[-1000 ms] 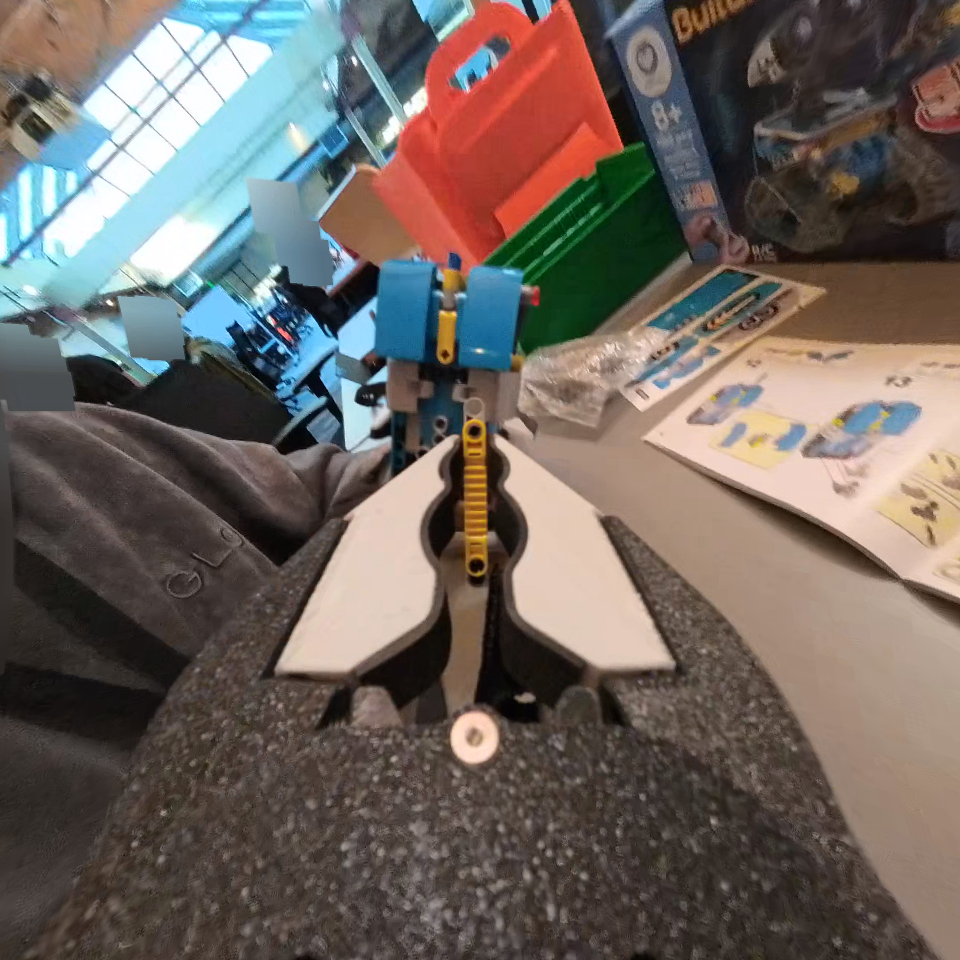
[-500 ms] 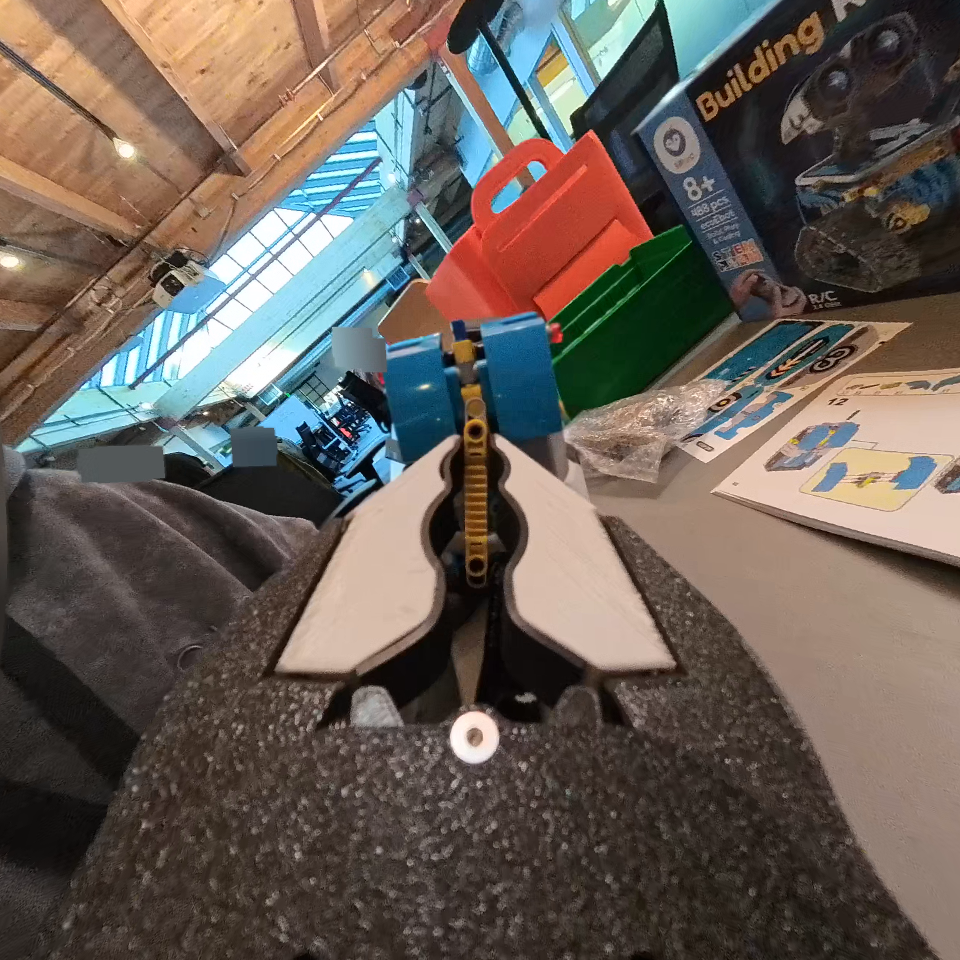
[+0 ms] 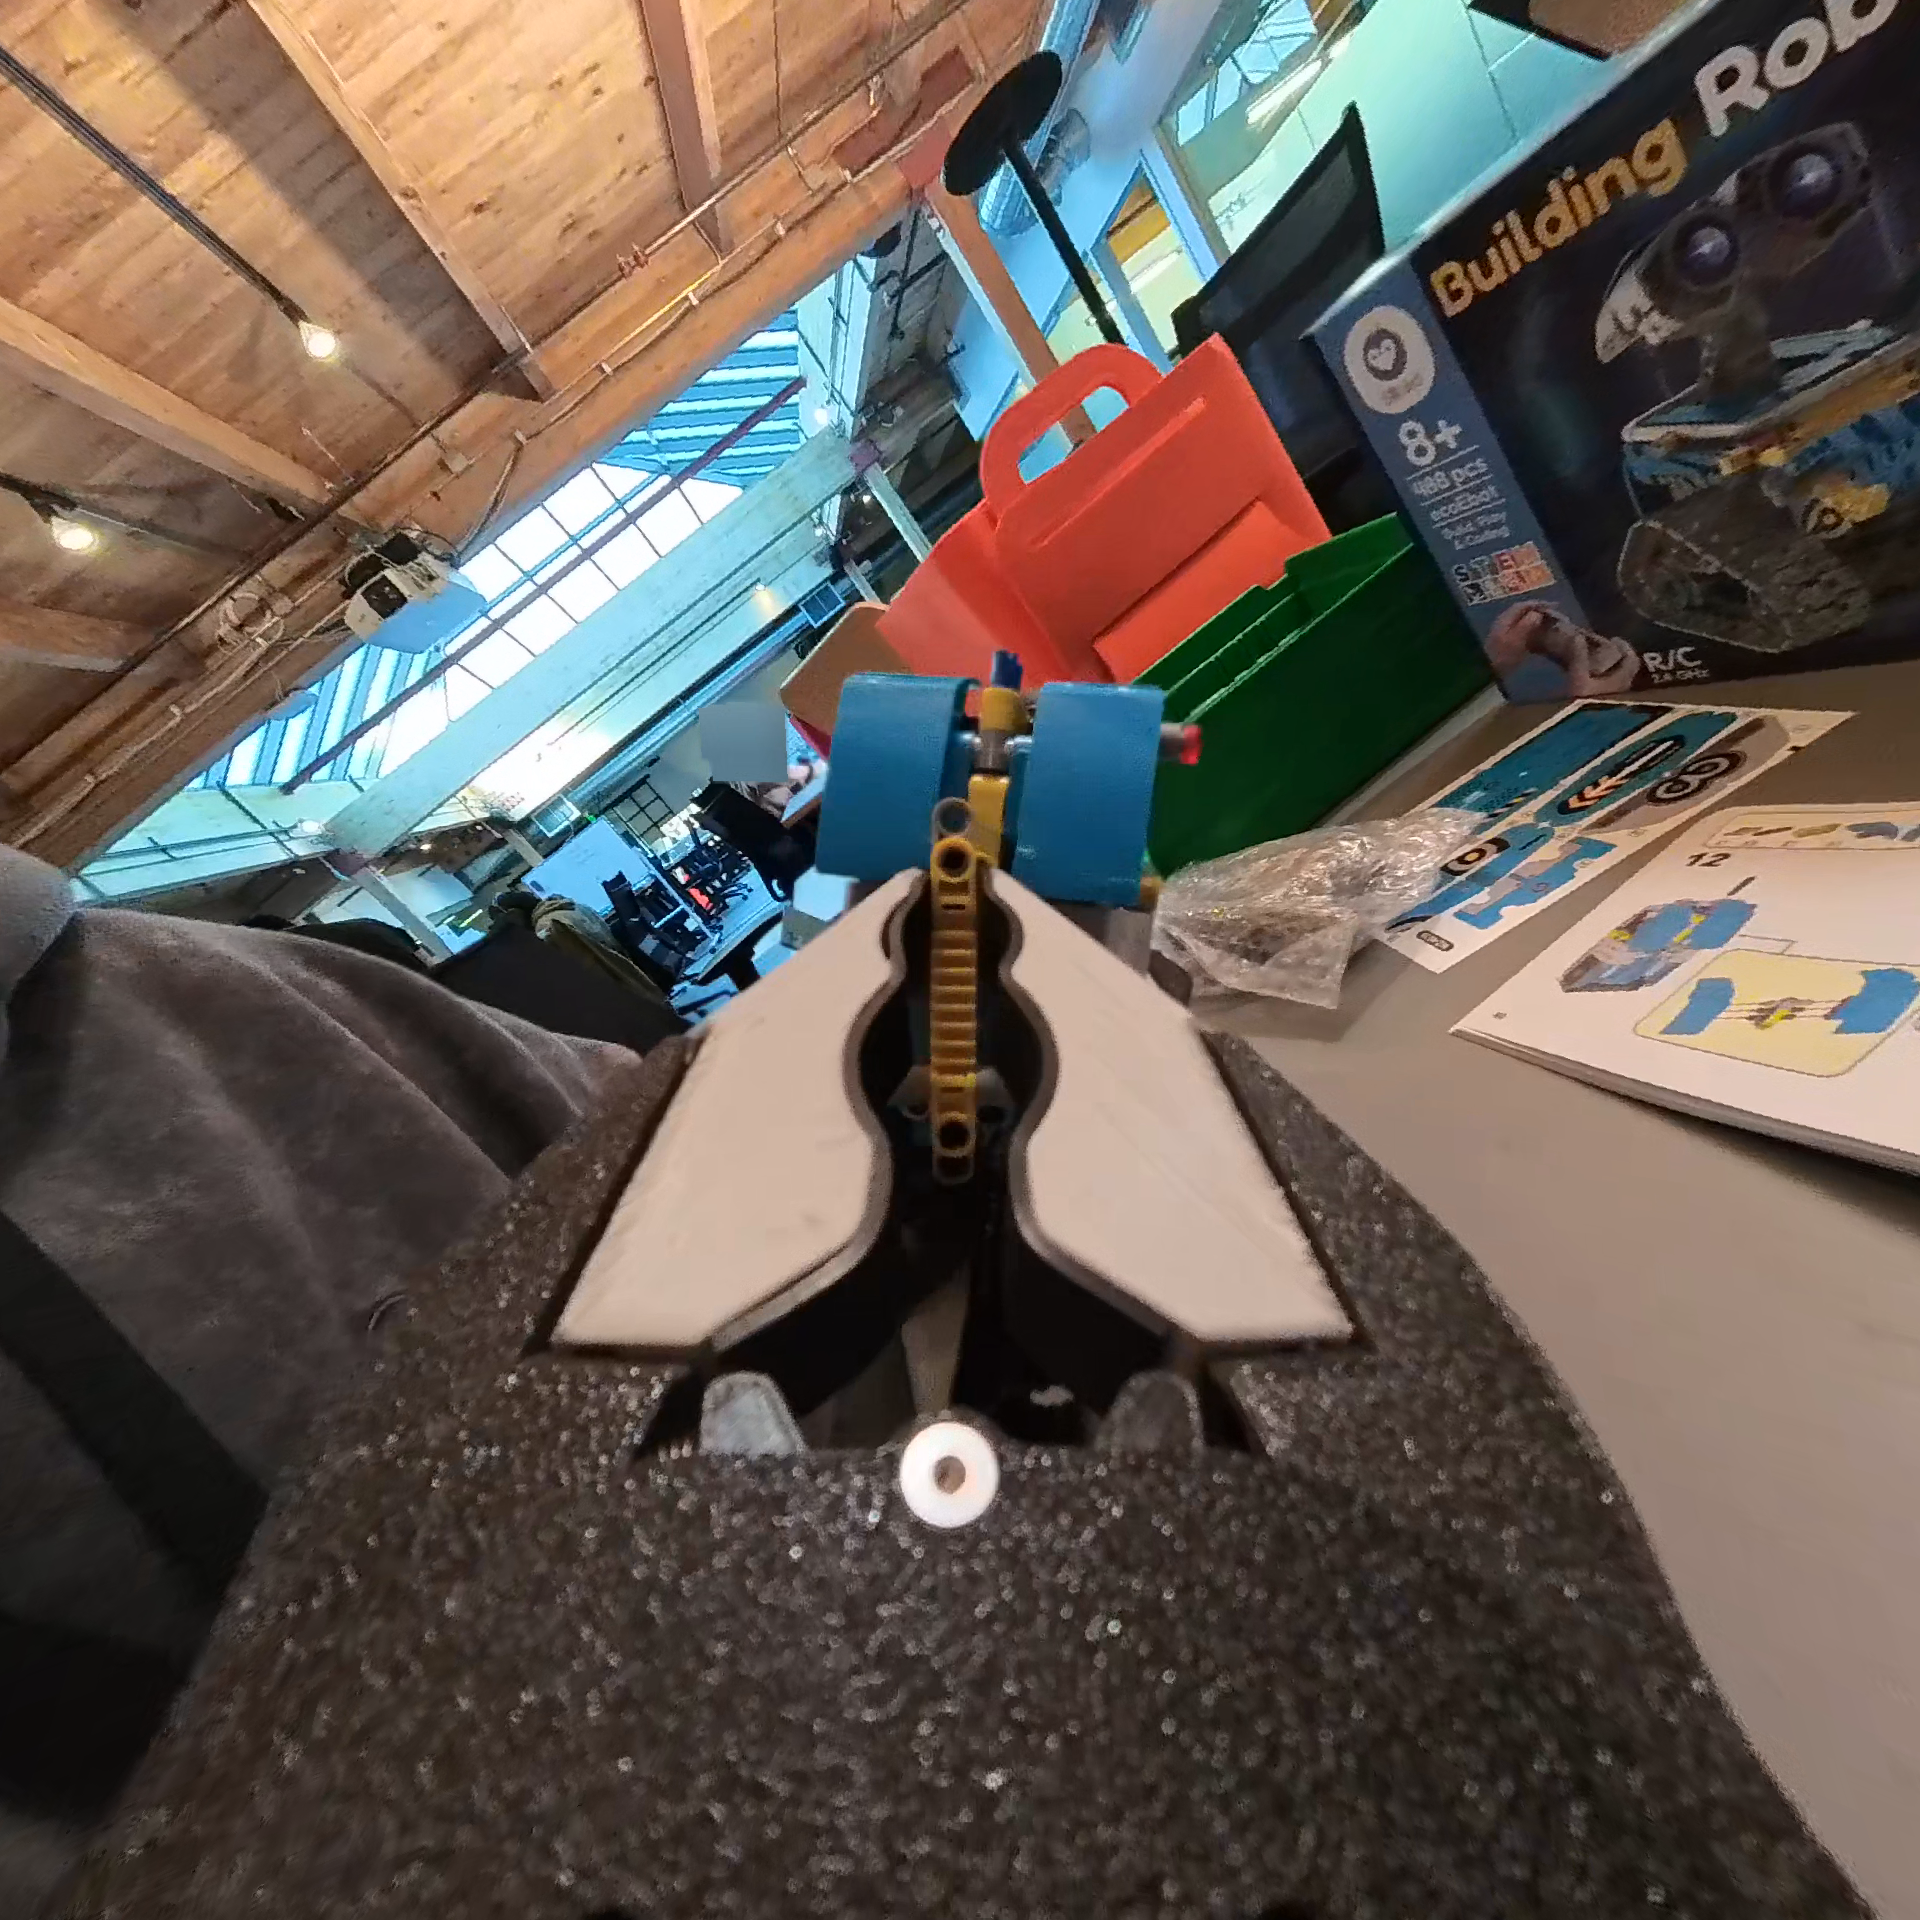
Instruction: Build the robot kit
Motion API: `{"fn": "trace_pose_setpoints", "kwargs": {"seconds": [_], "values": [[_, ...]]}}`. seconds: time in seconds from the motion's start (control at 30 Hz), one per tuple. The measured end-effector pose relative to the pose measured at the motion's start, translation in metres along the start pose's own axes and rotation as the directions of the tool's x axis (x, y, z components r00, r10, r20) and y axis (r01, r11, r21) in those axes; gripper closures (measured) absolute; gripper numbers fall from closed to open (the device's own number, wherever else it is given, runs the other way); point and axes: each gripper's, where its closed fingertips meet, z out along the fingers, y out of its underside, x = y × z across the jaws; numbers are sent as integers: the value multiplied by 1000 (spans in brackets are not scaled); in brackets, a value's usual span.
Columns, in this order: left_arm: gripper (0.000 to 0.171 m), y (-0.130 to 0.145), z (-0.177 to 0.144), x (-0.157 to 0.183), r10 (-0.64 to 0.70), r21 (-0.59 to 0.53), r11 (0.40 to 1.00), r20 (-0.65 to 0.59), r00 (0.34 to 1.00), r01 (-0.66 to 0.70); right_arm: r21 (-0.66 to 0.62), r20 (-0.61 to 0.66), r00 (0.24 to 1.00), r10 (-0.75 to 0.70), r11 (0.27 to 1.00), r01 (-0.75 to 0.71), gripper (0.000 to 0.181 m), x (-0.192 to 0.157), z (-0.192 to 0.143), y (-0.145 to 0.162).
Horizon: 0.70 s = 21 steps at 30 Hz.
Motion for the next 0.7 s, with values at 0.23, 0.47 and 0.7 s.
{"fn": "trace_pose_setpoints", "kwargs": {"seconds": [0.23, 0.47, 0.7], "values": [[106, 11, -1, -9, 112, -95, 990, 67, 991, -106, -45, -40, 999, 2, 999, -4, 174, 10, -2, 7], [106, 13, 0, -10, 90, -93, 992, 53, 995, -85, -58, -85, 994, -75, 996, 70, 174, 12, -3, 9], [106, 23, 7, -11, 74, -116, 991, 48, 996, -68, -65, -105, 993, -57, 997, 51, 174, 12, -1, 9]]}}
